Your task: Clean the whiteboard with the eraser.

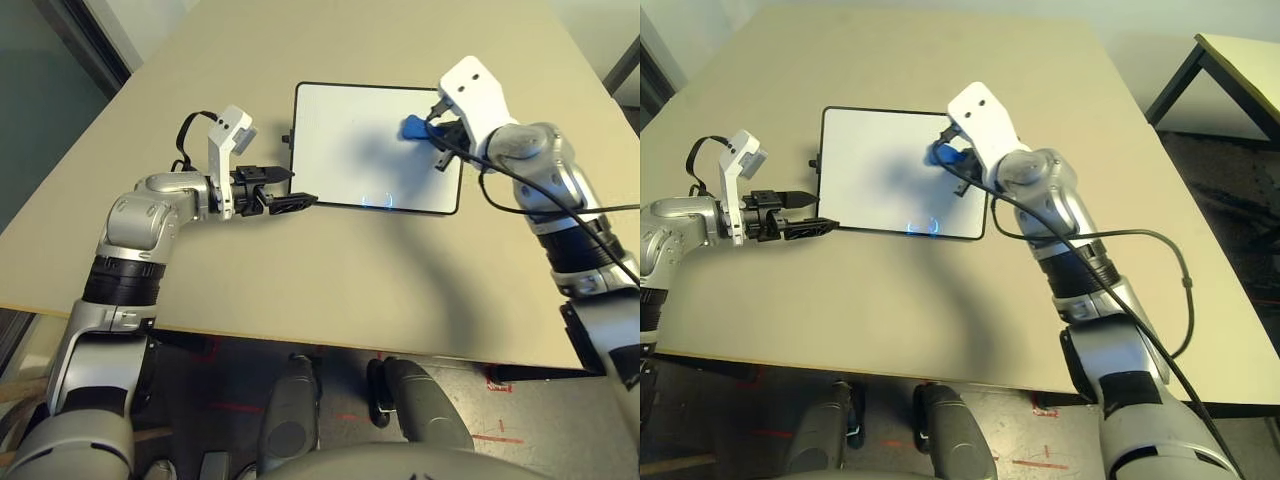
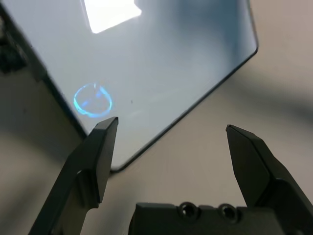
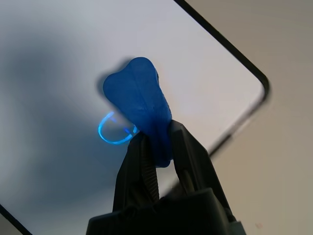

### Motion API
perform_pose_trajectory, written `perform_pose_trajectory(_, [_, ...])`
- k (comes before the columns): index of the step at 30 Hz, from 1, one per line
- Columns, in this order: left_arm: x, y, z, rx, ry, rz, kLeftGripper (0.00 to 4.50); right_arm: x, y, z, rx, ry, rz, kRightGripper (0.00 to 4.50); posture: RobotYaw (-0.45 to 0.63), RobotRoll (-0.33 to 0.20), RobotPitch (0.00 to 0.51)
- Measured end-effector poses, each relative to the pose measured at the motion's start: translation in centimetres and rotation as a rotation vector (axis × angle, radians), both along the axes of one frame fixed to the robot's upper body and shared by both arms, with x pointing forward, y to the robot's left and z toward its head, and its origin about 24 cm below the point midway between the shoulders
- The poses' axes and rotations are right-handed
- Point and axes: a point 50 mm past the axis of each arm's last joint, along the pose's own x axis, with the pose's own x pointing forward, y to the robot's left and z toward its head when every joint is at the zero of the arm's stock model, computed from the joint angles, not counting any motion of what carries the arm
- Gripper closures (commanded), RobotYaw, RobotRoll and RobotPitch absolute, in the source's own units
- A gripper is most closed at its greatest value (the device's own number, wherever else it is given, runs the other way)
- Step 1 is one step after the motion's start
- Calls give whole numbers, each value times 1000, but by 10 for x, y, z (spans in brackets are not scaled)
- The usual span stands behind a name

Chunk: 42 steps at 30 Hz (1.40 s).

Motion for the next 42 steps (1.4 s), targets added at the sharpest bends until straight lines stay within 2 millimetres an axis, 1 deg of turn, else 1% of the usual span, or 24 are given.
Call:
perform_pose_trajectory(4, [3, -5, 10, -9, -32, -18, 0, -1, 0, 0, 8, 6, -8, 3956, -158, 0, 145])
perform_pose_trajectory(8, [3, -7, 9, -8, -28, -27, 0, 0, 13, -1, 34, 11, 8, 3965, -150, 0, 147])
perform_pose_trajectory(14, [1, -19, 12, -15, -41, -68, 0, 5, 58, -2, 60, 28, 117, 3967, -135, 0, 148])
perform_pose_trajectory(17, [0, -20, 13, -14, -41, -69, 0, 8, 74, 1, 62, 30, 157, 3971, -133, 0, 148])
perform_pose_trajectory(20, [-1, -20, 13, -12, -45, -70, 0, 10, 85, 4, 64, 28, 187, 3975, -130, 0, 148])
perform_pose_trajectory(24, [-2, -21, 13, -10, -45, -72, 0, 12, 90, 6, 64, 22, 207, 3976, -126, 0, 150])
perform_pose_trajectory(26, [-2, -21, 12, -10, -39, -71, 0, 12, 89, 6, 59, 19, 209, 3976, -129, 0, 150])
perform_pose_trajectory(29, [-3, -21, 11, -9, -37, -70, 0, 10, 76, 4, 36, 15, 199, 3978, -136, 0, 151])
perform_pose_trajectory(31, [-3, -20, 11, -8, -35, -69, 0, 7, 65, 3, 18, 13, 183, 3980, -141, 0, 151])
perform_pose_trajectory(34, [-3, -20, 11, -8, -35, -69, 0, 3, 39, 0, -12, 13, 136, 3982, -145, 0, 152])
perform_pose_trajectory(39, [-3, -20, 11, -7, -34, -71, 0, -2, 4, 0, -25, 15, 41, 3985, -157, 0, 155])
perform_pose_trajectory(42, [-3, -20, 11, -7, -34, -72, 0, -4, -5, 0, -26, 19, 8, 3985, -159, 0, 156])
